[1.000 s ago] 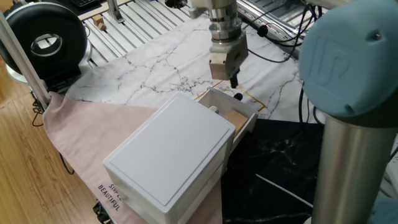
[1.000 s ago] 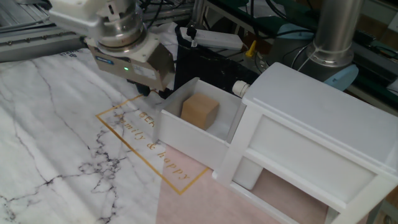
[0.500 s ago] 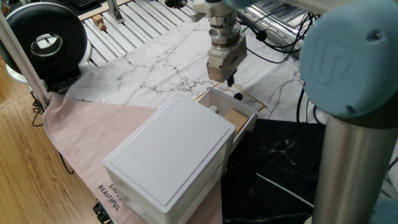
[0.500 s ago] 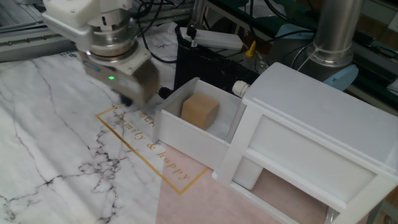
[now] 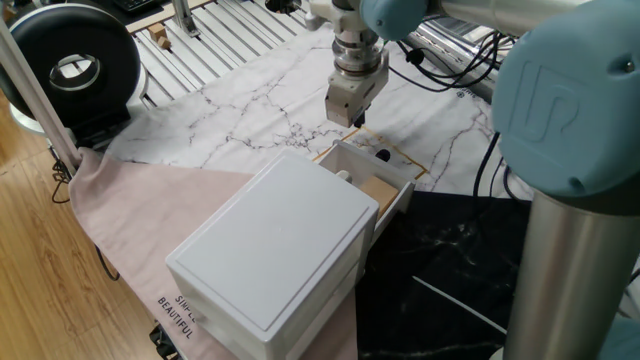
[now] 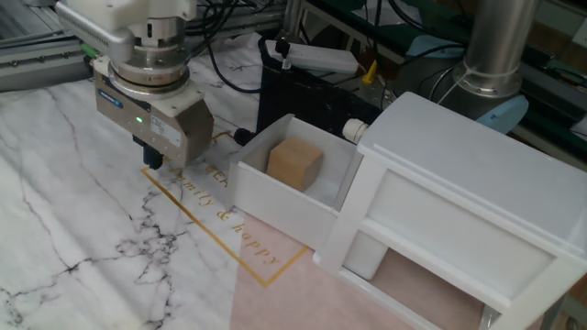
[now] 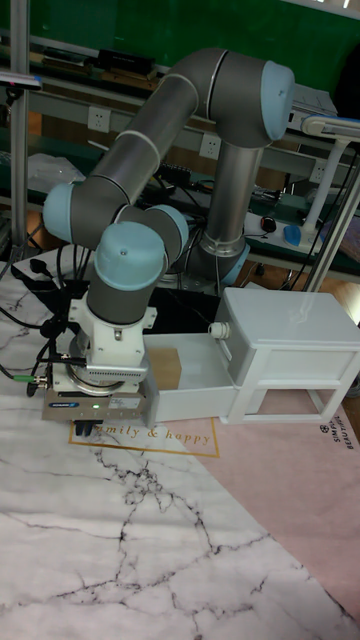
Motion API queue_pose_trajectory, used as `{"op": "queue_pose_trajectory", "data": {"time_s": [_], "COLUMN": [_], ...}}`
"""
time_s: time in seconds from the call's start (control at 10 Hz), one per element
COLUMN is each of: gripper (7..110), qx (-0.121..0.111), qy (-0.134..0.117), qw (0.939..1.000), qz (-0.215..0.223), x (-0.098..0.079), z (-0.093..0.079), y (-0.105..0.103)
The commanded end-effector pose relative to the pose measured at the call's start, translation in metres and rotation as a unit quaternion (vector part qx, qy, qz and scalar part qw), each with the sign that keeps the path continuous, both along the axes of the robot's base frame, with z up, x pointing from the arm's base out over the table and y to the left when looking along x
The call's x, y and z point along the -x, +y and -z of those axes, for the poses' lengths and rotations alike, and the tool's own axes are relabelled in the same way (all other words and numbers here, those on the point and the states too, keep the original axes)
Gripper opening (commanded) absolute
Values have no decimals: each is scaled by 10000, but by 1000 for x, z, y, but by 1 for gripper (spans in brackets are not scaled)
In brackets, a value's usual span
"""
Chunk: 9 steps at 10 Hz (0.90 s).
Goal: Put things in the drawer
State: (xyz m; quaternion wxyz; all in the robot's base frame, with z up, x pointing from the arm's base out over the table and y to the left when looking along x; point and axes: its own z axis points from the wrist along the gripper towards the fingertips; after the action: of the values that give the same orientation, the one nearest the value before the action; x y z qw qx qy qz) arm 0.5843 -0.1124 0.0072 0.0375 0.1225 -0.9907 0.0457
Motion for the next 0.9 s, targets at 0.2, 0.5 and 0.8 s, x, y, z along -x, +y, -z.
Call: {"op": "queue_pose_trajectory", "data": {"time_s": [0.2, 0.5, 0.8], "gripper": [7, 7, 7], "qx": [-67, -111, 207], "qy": [108, 315, 46], "qw": [9999, 9994, 9998], "qz": [105, 124, -31], "x": [15, 29, 15], "z": [-5, -10, -10], "y": [4, 10, -6]}}
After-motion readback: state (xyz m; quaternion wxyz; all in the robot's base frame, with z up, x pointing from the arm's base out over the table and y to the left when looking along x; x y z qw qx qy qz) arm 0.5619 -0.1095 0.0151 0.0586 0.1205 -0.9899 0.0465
